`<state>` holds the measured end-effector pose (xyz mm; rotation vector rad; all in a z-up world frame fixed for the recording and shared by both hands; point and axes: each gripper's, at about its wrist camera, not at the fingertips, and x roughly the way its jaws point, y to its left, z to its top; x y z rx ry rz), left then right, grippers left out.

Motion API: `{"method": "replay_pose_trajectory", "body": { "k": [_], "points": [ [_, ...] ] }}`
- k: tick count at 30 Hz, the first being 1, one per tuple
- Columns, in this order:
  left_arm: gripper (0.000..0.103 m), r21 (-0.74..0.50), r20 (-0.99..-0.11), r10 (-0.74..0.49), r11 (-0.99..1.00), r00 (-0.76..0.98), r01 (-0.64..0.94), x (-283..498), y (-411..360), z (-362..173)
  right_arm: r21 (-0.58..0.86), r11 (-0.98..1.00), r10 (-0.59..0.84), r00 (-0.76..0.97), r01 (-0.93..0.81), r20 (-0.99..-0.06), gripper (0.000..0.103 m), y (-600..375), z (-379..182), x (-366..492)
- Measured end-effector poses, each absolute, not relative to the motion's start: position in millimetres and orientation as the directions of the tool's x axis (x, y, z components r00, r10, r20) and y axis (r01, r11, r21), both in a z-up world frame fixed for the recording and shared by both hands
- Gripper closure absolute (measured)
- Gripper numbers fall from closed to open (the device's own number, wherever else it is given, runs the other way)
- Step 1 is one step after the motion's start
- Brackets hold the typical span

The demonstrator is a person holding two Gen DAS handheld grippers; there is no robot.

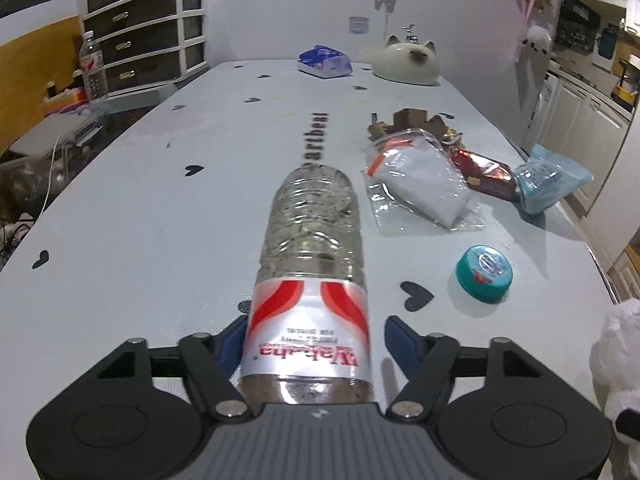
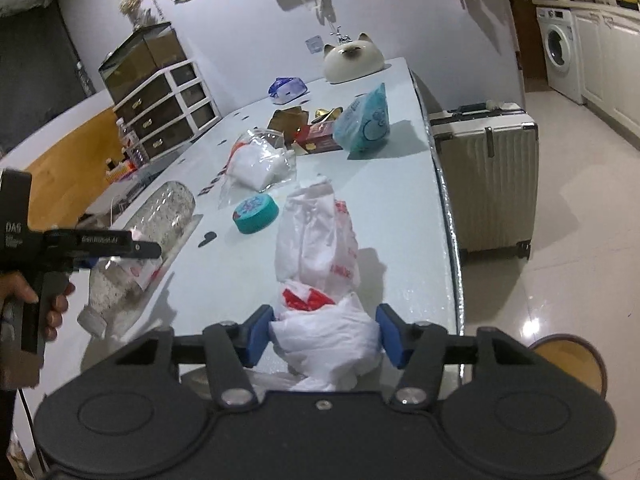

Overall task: Collect trash
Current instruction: 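Grasp the clear water bottle with left tool while right tool grasps white plastic bags, then carry the bottle in left tool and bags in right tool to the wastebasket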

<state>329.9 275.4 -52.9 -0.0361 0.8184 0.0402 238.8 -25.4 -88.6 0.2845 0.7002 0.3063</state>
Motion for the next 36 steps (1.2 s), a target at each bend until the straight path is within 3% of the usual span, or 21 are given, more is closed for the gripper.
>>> {"method": "replay_pose_trajectory", "body": {
  "k": [2, 9, 25, 36],
  "points": [
    [0.042, -0.018, -0.733, 0.025, 0.998, 0.68, -0.056, 328.2, 275.8, -52.0, 0.345, 0.917, 0.377, 0.718, -0.201, -0.586, 0.047, -25.3, -87.0, 235.7],
    [0.043, -0.007, -0.724, 0.027, 0.999, 0.689, -0.046, 307.9, 272.7, -51.4, 0.309, 0.925, 0.369, 0.727, -0.223, -0.58, 0.049, -26.4, -81.6, 225.1],
    [0.043, -0.046, -0.545, -0.014, 0.999, 0.839, -0.013, 189.9, 233.8, -17.1, 0.235, 0.937, 0.346, 0.795, -0.26, -0.498, 0.049, -41.6, -51.7, 193.6],
    [0.043, -0.062, -0.476, -0.051, 0.998, 0.878, 0.024, 134.3, 173.9, -3.8, 0.191, 0.944, 0.327, 0.85, -0.27, -0.413, 0.049, -71.5, -27.7, 161.4]
  ]
}}
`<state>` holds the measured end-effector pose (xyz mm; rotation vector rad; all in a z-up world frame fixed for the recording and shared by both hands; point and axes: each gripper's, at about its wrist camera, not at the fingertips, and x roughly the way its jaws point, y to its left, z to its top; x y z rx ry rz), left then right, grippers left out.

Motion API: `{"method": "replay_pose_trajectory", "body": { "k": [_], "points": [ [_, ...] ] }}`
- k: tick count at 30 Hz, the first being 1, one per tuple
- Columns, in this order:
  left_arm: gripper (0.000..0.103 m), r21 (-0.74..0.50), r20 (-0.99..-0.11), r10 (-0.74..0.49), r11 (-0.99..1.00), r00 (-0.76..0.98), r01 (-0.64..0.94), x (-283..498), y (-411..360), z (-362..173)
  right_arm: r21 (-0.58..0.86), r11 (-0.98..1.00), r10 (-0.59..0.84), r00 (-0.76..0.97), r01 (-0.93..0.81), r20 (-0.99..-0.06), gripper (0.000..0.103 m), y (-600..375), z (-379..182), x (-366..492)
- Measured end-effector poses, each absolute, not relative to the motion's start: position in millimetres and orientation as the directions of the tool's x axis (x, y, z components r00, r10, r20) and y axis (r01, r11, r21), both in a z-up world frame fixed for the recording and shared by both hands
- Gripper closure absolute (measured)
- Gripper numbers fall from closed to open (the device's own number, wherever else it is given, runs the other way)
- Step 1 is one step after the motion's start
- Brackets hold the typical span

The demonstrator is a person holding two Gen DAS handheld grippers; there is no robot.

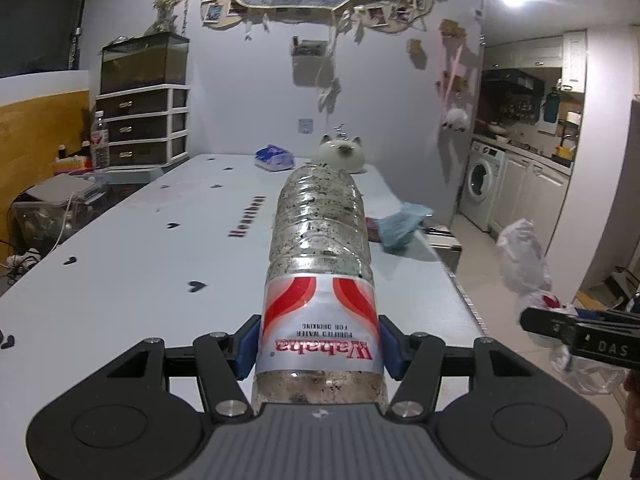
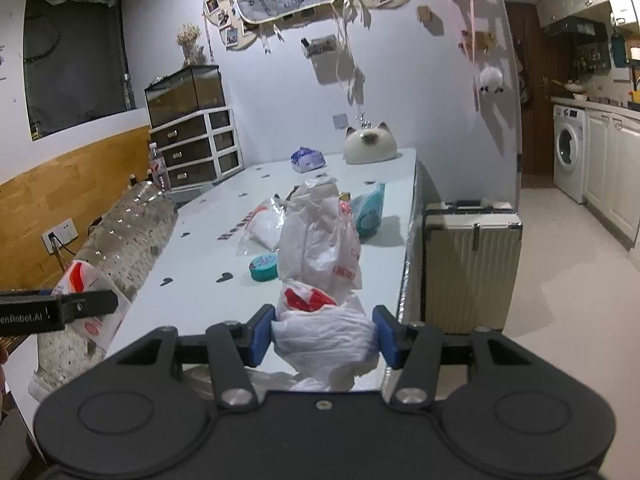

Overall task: Collect trash
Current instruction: 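Carry the bottle in left tool and bags in right tool to the wastebasket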

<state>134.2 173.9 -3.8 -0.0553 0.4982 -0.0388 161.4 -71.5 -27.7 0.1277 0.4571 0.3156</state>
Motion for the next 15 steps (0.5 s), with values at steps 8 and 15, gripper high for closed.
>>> {"method": "replay_pose_trajectory", "body": {
  "k": [8, 15],
  "points": [
    [0.043, -0.056, -0.458, -0.067, 0.997, 0.886, 0.047, 121.4, 126.8, -2.6, 0.173, 0.952, 0.301, 0.875, -0.252, -0.38, 0.049, -107.0, -21.4, 139.4],
    [0.043, -0.057, -0.453, -0.11, 0.994, 0.885, 0.095, 121.0, 78.7, -5.4, 0.18, 0.964, 0.25, 0.891, -0.194, -0.38, 0.049, -151.7, -25.5, 127.7]
  ]
}}
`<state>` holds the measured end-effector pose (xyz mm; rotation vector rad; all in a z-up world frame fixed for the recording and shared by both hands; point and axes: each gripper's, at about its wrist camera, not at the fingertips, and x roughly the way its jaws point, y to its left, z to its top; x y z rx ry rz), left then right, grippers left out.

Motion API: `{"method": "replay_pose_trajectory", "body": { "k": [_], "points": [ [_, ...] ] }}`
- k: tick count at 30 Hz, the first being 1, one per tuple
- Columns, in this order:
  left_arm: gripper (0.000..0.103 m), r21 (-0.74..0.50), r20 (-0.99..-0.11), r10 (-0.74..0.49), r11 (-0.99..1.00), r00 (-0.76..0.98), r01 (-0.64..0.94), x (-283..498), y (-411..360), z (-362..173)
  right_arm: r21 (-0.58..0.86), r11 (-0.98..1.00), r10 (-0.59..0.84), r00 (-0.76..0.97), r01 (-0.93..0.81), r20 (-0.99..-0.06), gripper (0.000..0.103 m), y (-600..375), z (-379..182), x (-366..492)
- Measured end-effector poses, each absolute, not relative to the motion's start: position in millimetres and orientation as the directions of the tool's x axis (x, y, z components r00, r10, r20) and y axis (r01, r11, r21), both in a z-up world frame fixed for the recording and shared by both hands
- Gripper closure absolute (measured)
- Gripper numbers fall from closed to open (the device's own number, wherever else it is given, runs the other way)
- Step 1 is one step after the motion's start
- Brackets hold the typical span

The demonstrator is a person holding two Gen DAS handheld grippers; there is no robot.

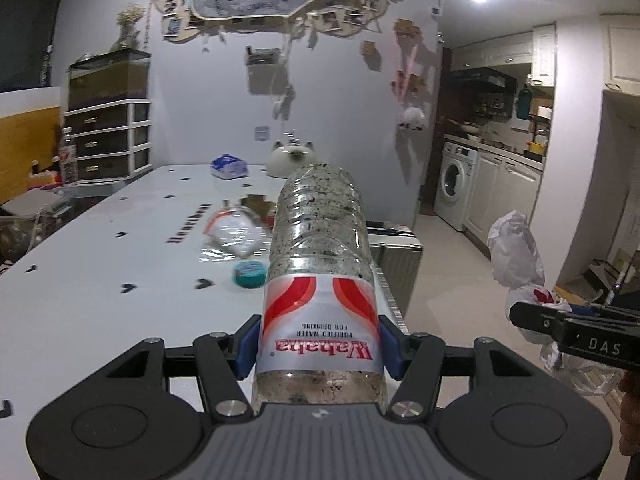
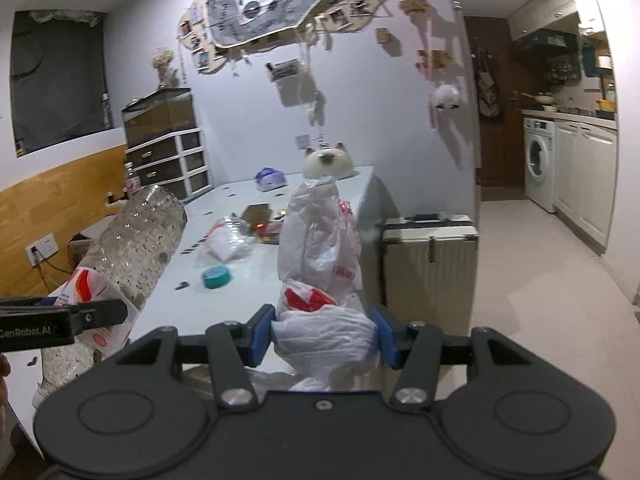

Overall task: Collect trash
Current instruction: 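Carry the bottle in left tool and bags in right tool to the wastebasket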

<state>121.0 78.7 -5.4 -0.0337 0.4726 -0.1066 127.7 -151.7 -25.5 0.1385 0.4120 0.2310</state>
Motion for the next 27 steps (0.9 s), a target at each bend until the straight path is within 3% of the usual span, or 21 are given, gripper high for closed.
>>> {"method": "replay_pose_trajectory", "body": {
  "k": [18, 27],
  "points": [
    [0.043, -0.107, -0.474, -0.302, 0.952, 0.827, 0.287, 148.3, -72.7, -35.3, 0.192, 0.981, 0.04, 0.91, 0.044, -0.412, 0.049, -288.2, -57.9, 112.8],
    [0.043, -0.177, -0.547, -0.34, 0.94, 0.765, 0.292, 176.1, -140.0, -95.1, 0.239, 0.957, -0.023, 0.865, 0.164, -0.501, 0.049, -345.6, -124.2, 132.0]
  ]
}}
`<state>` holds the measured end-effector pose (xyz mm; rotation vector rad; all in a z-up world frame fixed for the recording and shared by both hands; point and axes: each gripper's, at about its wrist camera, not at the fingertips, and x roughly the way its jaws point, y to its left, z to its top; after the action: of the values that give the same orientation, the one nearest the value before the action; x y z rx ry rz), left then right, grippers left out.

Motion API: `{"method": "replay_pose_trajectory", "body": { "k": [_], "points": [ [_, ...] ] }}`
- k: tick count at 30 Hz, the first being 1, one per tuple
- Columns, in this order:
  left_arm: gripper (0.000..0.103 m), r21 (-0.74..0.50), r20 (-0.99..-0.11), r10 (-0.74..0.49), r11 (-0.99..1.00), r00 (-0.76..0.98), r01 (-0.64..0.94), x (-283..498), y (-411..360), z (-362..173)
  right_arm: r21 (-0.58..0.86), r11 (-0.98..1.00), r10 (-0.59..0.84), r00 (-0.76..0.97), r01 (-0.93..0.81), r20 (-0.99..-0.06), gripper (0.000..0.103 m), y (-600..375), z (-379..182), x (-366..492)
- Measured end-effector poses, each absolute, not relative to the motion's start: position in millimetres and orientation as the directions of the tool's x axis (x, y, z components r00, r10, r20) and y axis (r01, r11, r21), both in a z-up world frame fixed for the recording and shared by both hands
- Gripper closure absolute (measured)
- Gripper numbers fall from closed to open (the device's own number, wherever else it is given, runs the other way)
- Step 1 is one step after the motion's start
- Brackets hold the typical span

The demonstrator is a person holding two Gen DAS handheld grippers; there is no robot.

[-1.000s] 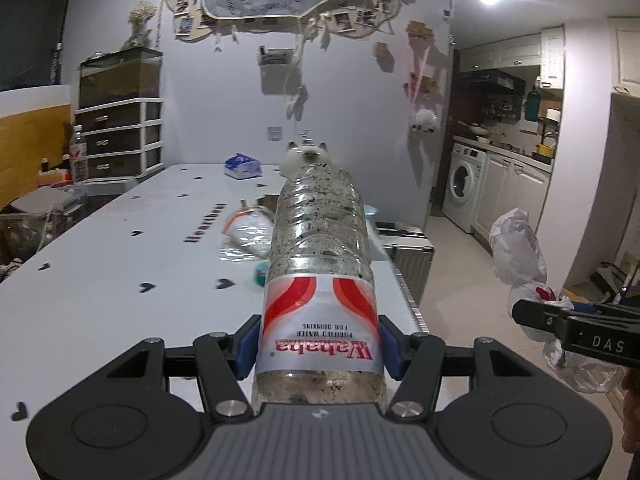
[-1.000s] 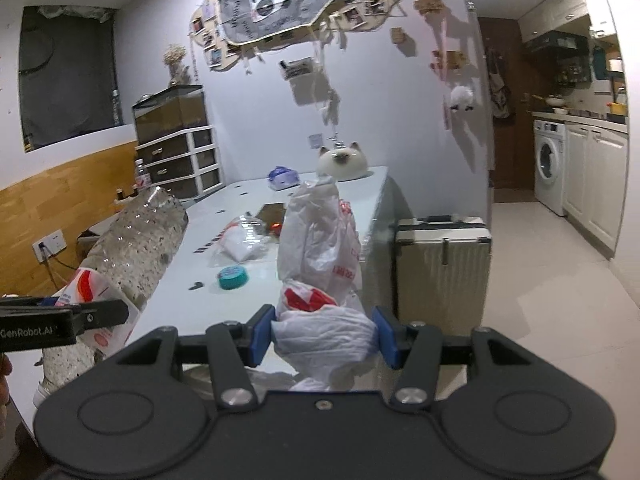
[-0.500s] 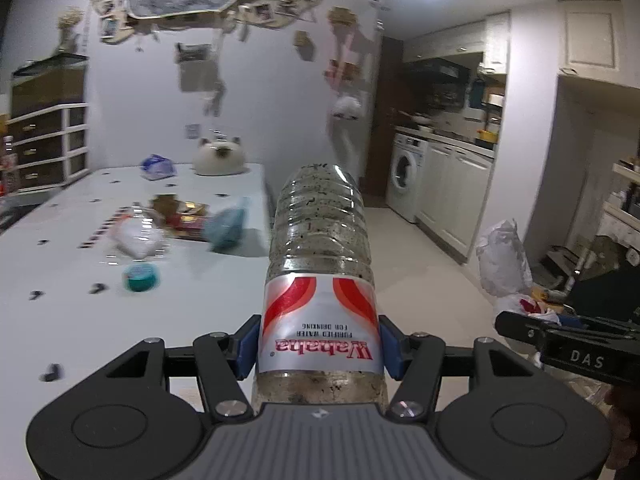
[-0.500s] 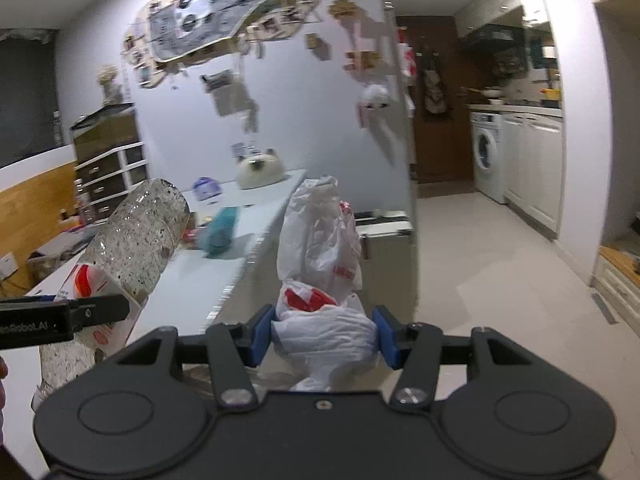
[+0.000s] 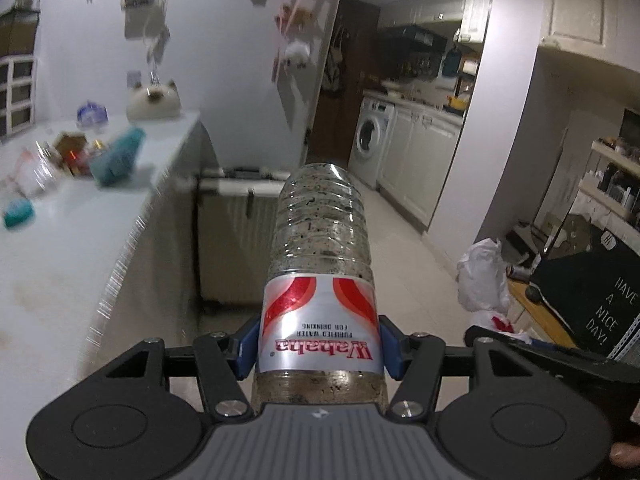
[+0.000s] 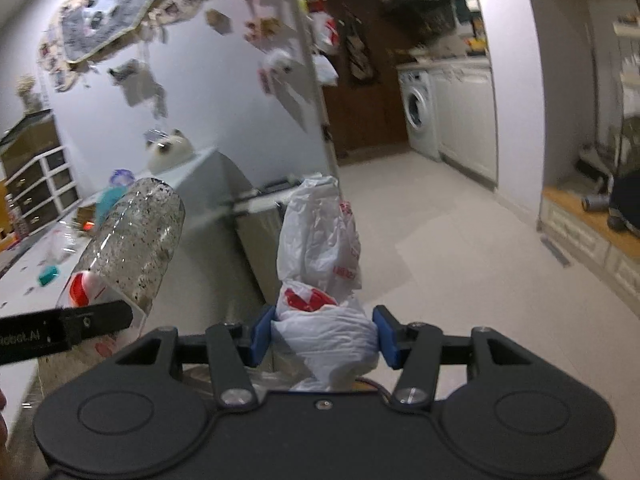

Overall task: Collect trash
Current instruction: 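Carry the bottle in left tool and bags in right tool to the wastebasket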

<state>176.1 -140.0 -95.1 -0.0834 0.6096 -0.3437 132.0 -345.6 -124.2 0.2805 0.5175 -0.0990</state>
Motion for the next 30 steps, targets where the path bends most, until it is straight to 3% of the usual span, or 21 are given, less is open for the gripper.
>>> {"method": "replay_pose_trajectory", "body": {
  "k": [13, 21, 30],
  "points": [
    [0.043, -0.228, -0.735, -0.312, 0.95, 0.602, 0.213, 269.4, -192.3, -247.0, 0.402, 0.859, 0.032, 0.751, 0.317, -0.66, 0.049, -391.0, -285.5, 222.2],
    [0.043, -0.275, -0.824, -0.299, 0.954, 0.482, 0.123, 322.0, -176.2, -339.7, 0.379, 0.853, 0.068, 0.643, 0.36, -0.763, 0.049, -383.7, -387.1, 262.6],
    [0.043, -0.318, -0.884, -0.317, 0.947, 0.345, 0.055, 364.6, -177.0, -423.4, 0.356, 0.852, 0.087, 0.566, 0.384, -0.82, 0.049, -390.1, -442.7, 308.6]
  ]
}}
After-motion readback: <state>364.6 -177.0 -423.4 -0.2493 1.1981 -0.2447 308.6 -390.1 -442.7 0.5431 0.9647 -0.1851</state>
